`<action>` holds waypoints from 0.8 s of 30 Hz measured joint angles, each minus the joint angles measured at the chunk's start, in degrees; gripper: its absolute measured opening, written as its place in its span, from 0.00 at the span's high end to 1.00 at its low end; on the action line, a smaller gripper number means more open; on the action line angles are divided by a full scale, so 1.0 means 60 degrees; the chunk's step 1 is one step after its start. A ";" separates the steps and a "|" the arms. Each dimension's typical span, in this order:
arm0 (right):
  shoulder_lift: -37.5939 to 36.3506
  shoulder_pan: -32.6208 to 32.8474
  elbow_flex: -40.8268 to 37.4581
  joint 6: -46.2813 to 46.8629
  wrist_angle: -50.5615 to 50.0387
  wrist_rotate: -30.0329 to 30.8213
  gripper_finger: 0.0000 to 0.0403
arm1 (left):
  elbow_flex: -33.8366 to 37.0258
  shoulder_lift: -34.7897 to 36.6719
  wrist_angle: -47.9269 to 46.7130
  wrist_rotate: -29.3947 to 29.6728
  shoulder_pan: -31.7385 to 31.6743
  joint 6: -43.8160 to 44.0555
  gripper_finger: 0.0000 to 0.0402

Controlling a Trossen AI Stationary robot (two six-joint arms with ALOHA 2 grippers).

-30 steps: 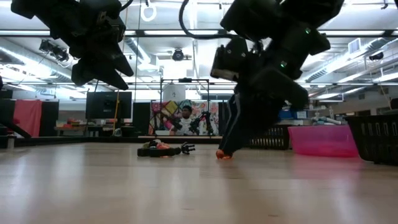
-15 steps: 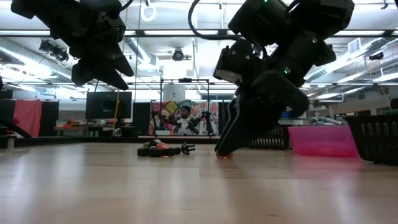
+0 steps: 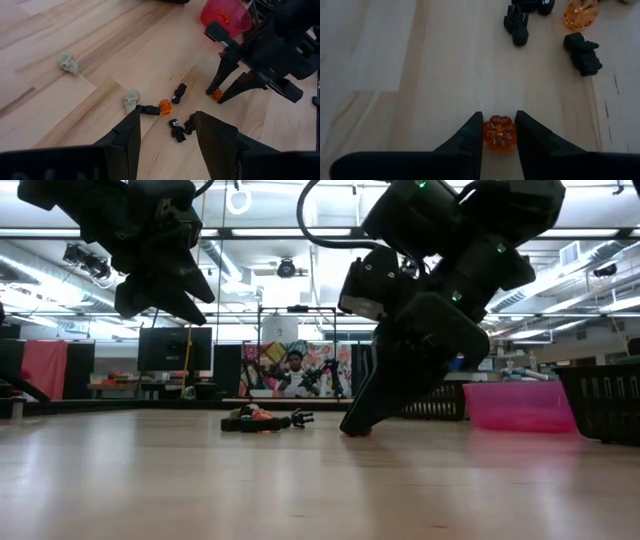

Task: Sort Halloween decoration
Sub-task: Put the orange pumpkin into the red bowl

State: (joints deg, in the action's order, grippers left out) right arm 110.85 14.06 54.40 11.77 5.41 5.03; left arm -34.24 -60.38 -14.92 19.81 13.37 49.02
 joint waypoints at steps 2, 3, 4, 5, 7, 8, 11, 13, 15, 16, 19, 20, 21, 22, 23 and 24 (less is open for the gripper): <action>-0.0078 0.0000 0.0103 -0.0136 -0.0213 -0.0008 0.77 | 0.0000 0.0000 -0.0002 -0.0004 0.0000 -0.0030 0.60; -0.0117 0.0000 0.0173 -0.0243 -0.0420 -0.0031 0.77 | 0.0000 0.0000 -0.0003 -0.0004 0.0000 -0.0031 0.60; -0.0144 -0.0003 0.0246 -0.0381 -0.0558 -0.0046 0.77 | 0.0000 0.0000 0.0008 -0.0007 0.0000 -0.0034 0.60; -0.0190 -0.0007 0.0312 -0.0533 -0.0713 -0.0078 0.77 | 0.0000 0.0000 0.0010 -0.0006 0.0000 -0.0035 0.60; -0.0242 -0.0007 0.0496 -0.0850 -0.1053 -0.0132 0.76 | 0.0000 0.0000 0.0007 -0.0007 0.0000 -0.0038 0.60; -0.0255 -0.0012 0.0614 -0.0983 -0.1200 -0.0148 0.76 | 0.0000 0.0000 0.0007 -0.0007 0.0000 -0.0041 0.60; -0.0285 -0.0044 0.0951 -0.1259 -0.1553 -0.0259 0.76 | 0.0000 0.0000 0.0007 -0.0007 0.0000 -0.0057 0.60; -0.0288 -0.0055 0.1071 -0.1467 -0.1736 -0.0363 0.76 | 0.0000 0.0000 0.0010 -0.0007 0.0000 -0.0056 0.60; -0.0288 -0.0061 0.1174 -0.1547 -0.1838 -0.0363 0.76 | 0.0000 0.0000 0.0009 -0.0007 0.0000 -0.0058 0.60; -0.0290 -0.0062 0.1241 -0.1565 -0.1917 -0.0363 0.76 | 0.0000 0.0000 0.0011 -0.0007 0.0000 -0.0056 0.60; -0.0299 -0.0087 0.1442 -0.1628 -0.2422 -0.0363 0.76 | 0.0000 0.0000 0.0007 -0.0007 0.0000 -0.0058 0.60; -0.0299 -0.0087 0.1518 -0.1695 -0.2644 -0.0363 0.76 | 0.0000 0.0000 0.0010 -0.0007 0.0000 -0.0056 0.60; -0.0299 -0.0087 0.1614 -0.1766 -0.2892 -0.0360 0.76 | 0.0000 0.0000 0.0007 -0.0007 0.0000 -0.0056 0.60; -0.0299 -0.0091 0.1719 -0.1829 -0.3116 -0.0360 0.76 | 0.0000 0.0000 0.0007 -0.0007 0.0000 -0.0056 0.60; -0.0299 -0.0091 0.1837 -0.1896 -0.3375 -0.0360 0.76 | 0.0000 0.0000 0.0007 -0.0007 0.0000 -0.0056 0.60; -0.0301 -0.0091 0.1966 -0.1953 -0.3704 -0.0360 0.76 | 0.0000 0.0000 0.0007 -0.0007 0.0000 -0.0056 0.60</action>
State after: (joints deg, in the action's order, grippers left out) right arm 109.04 13.52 66.20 0.05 -16.81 2.87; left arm -34.24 -60.38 -14.87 19.77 13.37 48.69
